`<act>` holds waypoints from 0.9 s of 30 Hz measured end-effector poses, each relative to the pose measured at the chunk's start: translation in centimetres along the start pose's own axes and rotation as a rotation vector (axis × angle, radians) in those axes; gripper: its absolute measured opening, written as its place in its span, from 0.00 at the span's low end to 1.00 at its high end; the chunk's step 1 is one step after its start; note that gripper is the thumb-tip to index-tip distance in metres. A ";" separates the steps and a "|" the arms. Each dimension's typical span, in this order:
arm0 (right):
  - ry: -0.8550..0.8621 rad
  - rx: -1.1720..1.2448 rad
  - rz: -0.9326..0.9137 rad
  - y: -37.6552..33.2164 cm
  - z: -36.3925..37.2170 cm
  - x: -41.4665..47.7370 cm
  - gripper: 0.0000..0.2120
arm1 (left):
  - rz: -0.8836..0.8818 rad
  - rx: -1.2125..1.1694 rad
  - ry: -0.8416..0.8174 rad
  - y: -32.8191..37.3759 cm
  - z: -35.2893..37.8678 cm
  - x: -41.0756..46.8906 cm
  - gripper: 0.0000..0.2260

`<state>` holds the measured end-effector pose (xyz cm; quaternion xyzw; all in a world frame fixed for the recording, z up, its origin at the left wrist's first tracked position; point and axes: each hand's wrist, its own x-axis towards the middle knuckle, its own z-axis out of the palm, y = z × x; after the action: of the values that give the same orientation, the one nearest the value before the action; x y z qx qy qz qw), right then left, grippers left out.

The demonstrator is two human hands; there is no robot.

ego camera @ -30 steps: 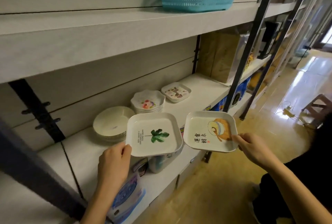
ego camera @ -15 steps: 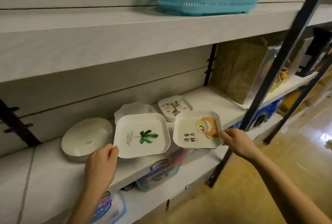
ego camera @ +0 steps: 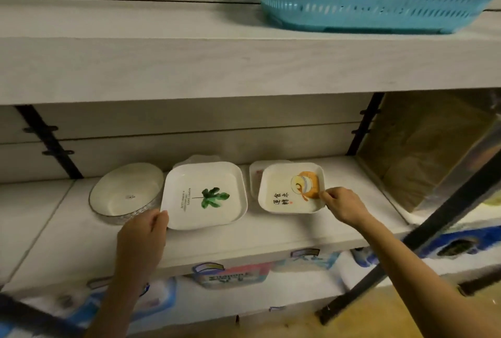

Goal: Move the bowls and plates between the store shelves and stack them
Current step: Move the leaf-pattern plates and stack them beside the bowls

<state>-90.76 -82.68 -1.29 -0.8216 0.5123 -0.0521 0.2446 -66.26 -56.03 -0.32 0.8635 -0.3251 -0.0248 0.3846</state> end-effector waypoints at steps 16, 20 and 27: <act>-0.225 -0.136 0.063 -1.4 2.0 11.6 0.19 | 0.040 -0.047 0.002 2.3 4.3 5.2 0.19; -0.293 -0.268 0.050 -0.7 2.5 11.8 0.19 | 0.042 -0.036 -0.002 3.0 5.8 5.7 0.16; -0.248 -0.339 -0.098 0.0 1.1 9.7 0.20 | 0.012 -0.038 -0.035 5.9 8.9 6.2 0.15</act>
<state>-85.88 -90.71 -3.81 -0.8752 0.4390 0.1244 0.1610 -67.16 -68.33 -1.28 0.8535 -0.3364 -0.0436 0.3956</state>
